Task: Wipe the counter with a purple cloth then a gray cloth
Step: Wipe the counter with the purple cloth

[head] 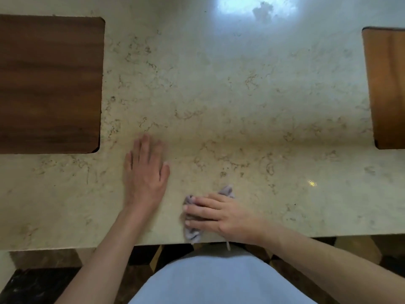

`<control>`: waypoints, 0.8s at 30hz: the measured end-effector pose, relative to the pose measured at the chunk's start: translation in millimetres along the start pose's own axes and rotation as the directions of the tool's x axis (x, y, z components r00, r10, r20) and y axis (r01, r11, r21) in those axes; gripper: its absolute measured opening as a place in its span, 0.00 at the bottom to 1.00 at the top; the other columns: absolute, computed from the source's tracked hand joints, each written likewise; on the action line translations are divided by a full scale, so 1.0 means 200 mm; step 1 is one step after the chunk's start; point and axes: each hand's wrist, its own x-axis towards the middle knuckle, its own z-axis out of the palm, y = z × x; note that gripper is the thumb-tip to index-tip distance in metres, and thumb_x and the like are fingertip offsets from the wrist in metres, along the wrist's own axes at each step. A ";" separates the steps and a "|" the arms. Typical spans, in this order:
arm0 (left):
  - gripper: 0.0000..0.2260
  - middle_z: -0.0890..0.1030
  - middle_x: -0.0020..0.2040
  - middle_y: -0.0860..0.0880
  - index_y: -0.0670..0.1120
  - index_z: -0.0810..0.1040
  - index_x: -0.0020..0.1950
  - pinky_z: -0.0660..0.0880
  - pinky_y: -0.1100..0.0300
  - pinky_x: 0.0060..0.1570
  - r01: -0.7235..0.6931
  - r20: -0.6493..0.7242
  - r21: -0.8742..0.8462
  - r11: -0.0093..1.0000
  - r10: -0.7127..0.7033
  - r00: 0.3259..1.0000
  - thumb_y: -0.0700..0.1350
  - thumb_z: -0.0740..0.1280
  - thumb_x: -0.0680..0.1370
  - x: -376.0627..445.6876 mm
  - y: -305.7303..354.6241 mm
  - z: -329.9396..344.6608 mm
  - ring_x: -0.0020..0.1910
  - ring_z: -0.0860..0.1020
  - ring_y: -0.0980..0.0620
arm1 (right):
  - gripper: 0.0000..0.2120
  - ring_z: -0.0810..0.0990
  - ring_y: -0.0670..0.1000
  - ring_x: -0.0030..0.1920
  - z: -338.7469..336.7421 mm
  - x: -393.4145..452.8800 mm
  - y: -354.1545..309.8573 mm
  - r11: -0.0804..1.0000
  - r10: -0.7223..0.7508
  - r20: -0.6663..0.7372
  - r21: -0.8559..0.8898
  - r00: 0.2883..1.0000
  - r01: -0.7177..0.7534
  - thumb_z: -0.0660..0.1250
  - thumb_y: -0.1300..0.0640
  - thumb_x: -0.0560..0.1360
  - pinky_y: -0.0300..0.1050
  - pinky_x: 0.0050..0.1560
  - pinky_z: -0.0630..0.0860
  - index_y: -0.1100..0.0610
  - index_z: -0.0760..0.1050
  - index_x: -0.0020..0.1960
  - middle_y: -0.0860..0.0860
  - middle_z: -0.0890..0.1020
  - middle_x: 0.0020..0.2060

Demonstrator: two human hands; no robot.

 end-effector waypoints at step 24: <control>0.26 0.54 0.81 0.41 0.46 0.60 0.78 0.45 0.39 0.76 0.080 0.050 -0.055 0.995 -0.077 0.996 0.49 0.59 0.81 0.04 0.43 0.10 0.80 0.47 0.41 | 0.25 0.56 0.56 0.80 -0.54 -0.26 1.02 0.647 0.735 -0.355 0.109 0.578 -0.755 0.62 0.61 0.81 0.59 0.79 0.57 0.49 0.66 0.77 0.52 0.61 0.80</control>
